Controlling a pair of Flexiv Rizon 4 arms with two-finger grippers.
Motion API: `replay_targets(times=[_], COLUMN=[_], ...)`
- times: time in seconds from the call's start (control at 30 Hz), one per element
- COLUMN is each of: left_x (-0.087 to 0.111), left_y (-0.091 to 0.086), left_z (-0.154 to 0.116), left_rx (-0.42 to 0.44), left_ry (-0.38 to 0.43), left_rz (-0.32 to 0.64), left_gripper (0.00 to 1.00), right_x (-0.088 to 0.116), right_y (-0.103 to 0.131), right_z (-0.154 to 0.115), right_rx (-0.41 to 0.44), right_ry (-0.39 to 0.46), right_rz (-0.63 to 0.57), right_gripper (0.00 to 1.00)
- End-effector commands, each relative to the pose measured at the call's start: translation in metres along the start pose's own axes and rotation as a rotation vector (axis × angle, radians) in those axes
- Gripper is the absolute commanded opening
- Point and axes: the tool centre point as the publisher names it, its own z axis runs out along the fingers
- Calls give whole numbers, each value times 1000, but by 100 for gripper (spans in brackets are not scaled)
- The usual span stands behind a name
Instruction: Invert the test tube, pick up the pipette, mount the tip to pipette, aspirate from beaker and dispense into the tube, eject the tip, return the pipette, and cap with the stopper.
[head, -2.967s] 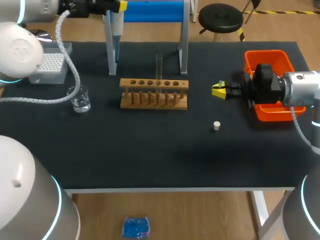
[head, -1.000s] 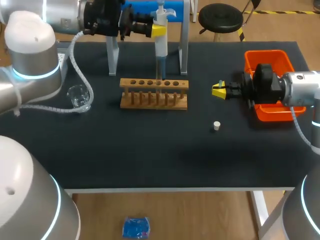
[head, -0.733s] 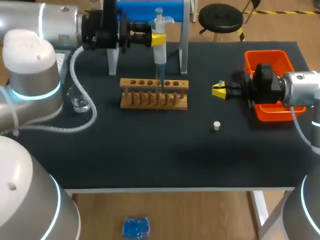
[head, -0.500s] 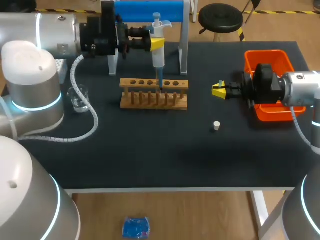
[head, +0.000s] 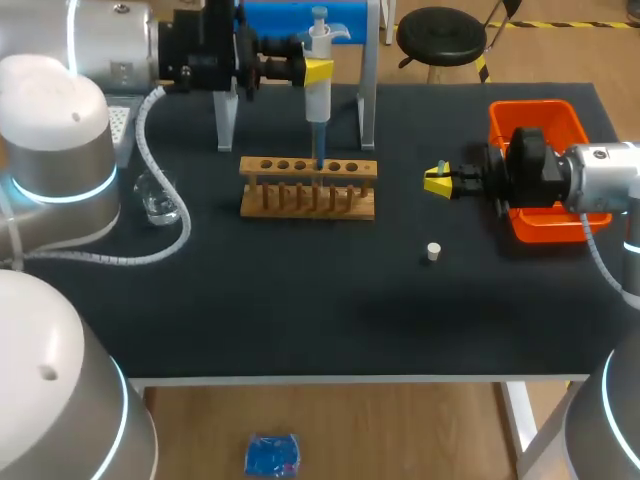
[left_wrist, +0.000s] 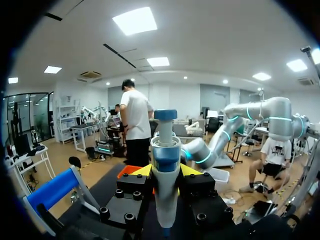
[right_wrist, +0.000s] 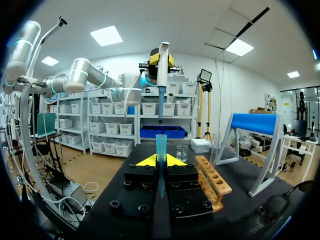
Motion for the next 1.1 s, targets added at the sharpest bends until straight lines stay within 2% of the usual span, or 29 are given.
replay_targets(times=[0.03,0.7,0.9,1.1], left_x=[3,6,6,6], left_y=[-13,-18,-18,-18], left_z=[-3,1,1,1], left_rx=[-13,1,1,1], left_ry=[-6,8,8,8], left_rz=[5,23,23,23], left_gripper=[0,0,0,0], right_x=[1,1,-4,-20], right_y=[0,0,19,19], right_z=[1,1,32,61], right_rx=[1,1,31,74], right_ry=[-3,-3,20,37], right_rz=[-1,-1,-156,-249], right_gripper=[0,0,0,0])
